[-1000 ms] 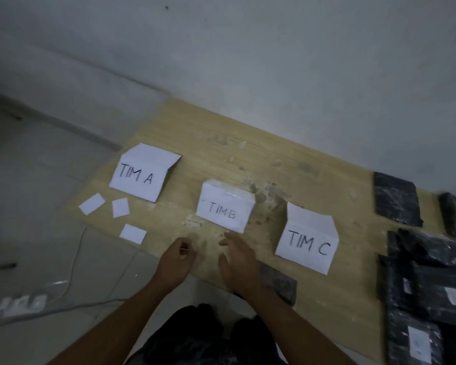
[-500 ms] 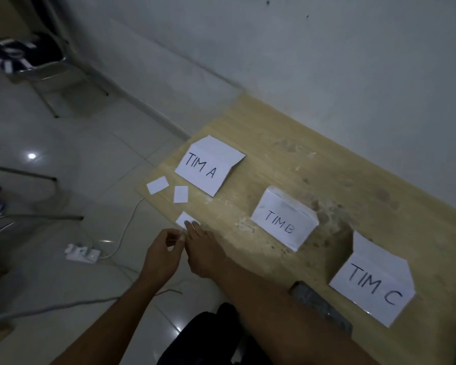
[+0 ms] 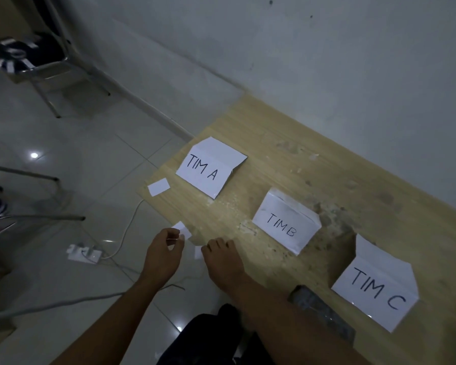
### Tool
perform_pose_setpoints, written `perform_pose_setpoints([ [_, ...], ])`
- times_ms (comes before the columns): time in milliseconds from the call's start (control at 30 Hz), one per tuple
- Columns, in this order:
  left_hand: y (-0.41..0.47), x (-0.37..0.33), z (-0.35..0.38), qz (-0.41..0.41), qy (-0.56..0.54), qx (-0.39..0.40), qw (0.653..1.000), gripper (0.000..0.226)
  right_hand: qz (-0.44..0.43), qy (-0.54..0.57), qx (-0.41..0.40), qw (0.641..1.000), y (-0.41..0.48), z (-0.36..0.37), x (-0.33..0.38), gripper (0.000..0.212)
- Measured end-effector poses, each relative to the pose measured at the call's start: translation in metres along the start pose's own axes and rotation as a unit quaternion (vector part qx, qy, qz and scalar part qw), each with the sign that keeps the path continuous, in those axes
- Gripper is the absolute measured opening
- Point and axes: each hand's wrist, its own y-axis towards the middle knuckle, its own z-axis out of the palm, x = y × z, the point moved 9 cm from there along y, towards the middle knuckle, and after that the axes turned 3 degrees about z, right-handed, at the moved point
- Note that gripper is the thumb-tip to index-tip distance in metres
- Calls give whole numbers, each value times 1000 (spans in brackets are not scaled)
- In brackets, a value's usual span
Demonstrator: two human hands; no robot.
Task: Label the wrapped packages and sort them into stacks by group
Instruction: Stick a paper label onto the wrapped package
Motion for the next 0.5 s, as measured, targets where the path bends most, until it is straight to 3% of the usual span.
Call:
perform_pose_setpoints([
  [133,6,2,23,-16,62,55,996,24,42,34,-20,998,-7,-4,-17,20],
  [233,12,27,32,-116,51,44,991,40,73,44,-52,995,-12,-11,-30,15],
  [300,8,46,40,-219,-8,44,975,60,96,51,-67,992,-17,-13,-39,25],
  [367,-7,59,55,-339,-125,60,931,69,113,58,-84,988,-22,-17,-47,23],
  [433,-16,57,73,-390,-216,96,890,58,121,68,-104,985,-27,-21,-53,18],
  [500,-17,55,83,-392,-264,105,875,46,126,71,-114,983,-33,-23,-58,16],
])
